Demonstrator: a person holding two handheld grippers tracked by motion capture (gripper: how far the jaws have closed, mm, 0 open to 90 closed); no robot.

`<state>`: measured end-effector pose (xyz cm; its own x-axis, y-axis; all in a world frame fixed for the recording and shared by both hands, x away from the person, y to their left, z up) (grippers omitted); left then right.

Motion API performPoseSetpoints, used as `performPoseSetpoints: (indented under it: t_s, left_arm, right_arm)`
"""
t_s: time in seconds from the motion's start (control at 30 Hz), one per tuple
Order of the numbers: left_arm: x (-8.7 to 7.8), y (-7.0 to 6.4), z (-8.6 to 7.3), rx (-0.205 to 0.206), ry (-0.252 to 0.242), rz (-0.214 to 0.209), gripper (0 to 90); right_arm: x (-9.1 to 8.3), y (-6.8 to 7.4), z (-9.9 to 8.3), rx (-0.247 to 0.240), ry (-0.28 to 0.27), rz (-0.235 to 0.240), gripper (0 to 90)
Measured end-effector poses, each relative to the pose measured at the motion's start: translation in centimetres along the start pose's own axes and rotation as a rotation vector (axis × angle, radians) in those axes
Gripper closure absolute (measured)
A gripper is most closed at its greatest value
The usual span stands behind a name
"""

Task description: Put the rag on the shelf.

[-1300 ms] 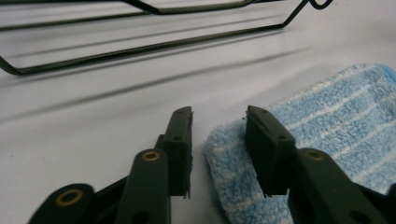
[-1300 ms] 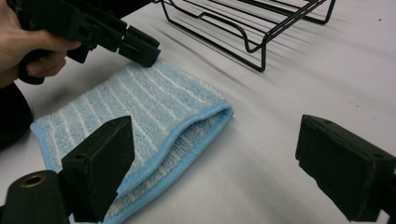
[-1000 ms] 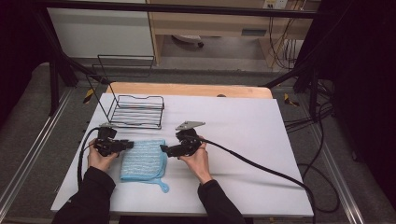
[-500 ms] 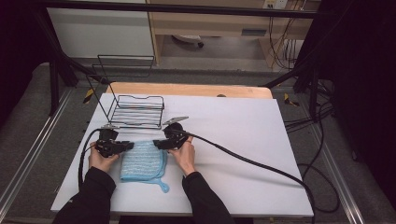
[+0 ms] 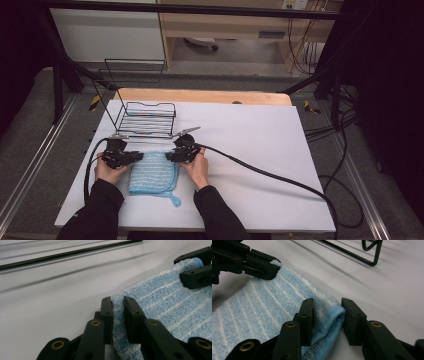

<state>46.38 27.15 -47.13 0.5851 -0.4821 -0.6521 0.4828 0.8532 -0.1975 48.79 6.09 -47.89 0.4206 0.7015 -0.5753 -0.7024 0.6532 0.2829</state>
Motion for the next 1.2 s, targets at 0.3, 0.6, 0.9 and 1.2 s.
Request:
performPoseSetpoints:
  t_s: [0.3,0.6,0.9,1.2]
  left_arm:
    - [-0.2,0.1,0.0,-0.021,-0.014,-0.015,82.1]
    - [-1.1,0.2,0.2,-0.037,-0.057,-0.043,82.7]
    - [-3.1,-0.4,0.6,-0.026,-0.135,-0.064,82.8]
    - [-4.8,-0.8,1.1,-0.019,-0.197,-0.087,82.8]
  right_arm:
    - [-0.1,0.0,0.2,0.070,0.022,0.035,78.9]
    - [-1.6,0.8,1.3,0.069,-0.030,0.066,80.5]
    - [-3.0,1.8,1.9,0.025,-0.081,0.071,80.7]
    - [-4.5,3.0,2.5,-0.009,-0.141,0.067,80.7]
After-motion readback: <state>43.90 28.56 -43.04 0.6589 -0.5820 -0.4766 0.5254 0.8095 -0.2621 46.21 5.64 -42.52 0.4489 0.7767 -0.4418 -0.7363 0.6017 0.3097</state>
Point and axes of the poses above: each handheld gripper's, and its own axes: x roughly forward along the jaws, z roughly out of its top, y roughly to its left, the point moved 4 cm from there along x, roughly forward along the jaws, and after that the axes turned 7 degrees about -y, right-handed, at the moved point
